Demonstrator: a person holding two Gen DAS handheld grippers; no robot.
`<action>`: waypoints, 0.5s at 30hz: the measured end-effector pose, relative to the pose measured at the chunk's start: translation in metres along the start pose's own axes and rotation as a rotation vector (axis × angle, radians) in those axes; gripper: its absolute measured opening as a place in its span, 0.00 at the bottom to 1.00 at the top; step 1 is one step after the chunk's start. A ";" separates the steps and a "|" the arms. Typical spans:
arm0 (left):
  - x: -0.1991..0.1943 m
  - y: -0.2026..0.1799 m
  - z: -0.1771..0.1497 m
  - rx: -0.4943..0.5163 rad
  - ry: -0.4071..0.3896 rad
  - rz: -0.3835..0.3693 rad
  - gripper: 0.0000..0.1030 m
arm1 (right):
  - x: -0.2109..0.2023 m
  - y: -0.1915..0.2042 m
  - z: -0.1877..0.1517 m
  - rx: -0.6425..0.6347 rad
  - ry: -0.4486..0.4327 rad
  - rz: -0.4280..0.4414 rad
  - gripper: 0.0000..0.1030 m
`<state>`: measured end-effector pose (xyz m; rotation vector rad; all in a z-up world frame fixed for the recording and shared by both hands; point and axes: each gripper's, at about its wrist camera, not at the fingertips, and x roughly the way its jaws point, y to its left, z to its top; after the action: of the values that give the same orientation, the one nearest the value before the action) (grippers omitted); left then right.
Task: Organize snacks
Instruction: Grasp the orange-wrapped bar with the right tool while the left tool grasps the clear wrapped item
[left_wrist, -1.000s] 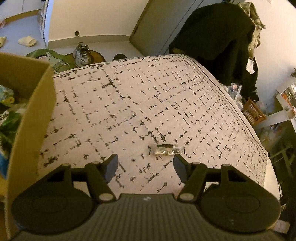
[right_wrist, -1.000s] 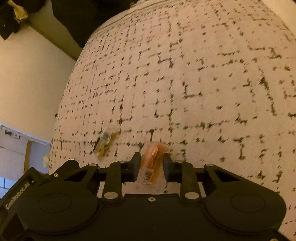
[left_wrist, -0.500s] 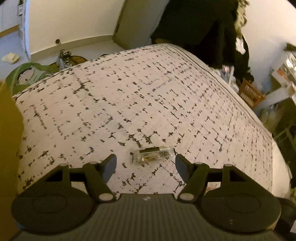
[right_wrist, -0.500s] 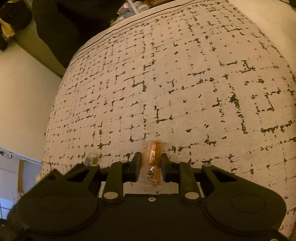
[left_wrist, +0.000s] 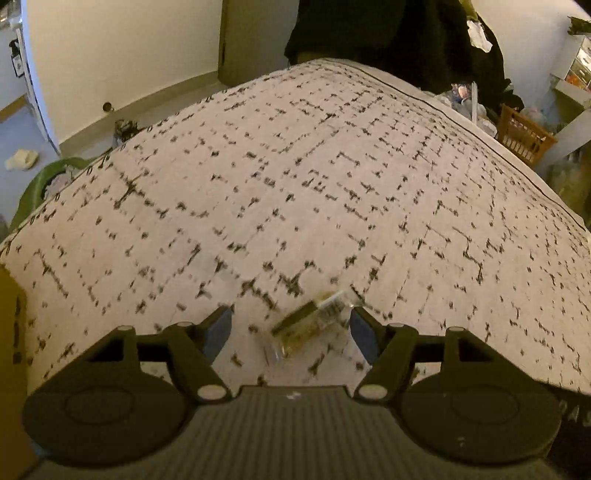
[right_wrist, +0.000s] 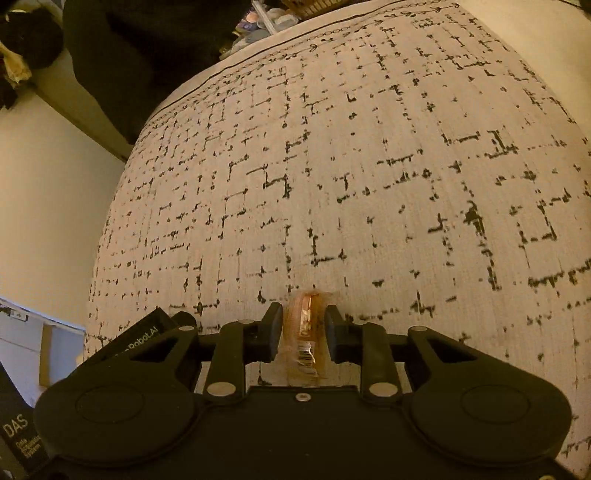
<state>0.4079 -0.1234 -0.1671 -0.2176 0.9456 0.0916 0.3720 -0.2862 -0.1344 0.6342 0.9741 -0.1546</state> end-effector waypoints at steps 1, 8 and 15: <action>0.001 0.000 0.001 -0.007 -0.010 0.005 0.66 | 0.001 0.000 0.000 -0.001 -0.002 0.001 0.25; -0.001 0.000 -0.003 -0.017 -0.052 0.000 0.35 | 0.005 0.012 -0.004 -0.063 0.012 0.027 0.20; -0.020 0.014 -0.007 -0.079 -0.049 -0.059 0.15 | -0.014 0.024 -0.007 -0.067 -0.012 0.135 0.17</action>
<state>0.3881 -0.1107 -0.1576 -0.3152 0.8868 0.0794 0.3688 -0.2655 -0.1155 0.6345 0.9175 -0.0063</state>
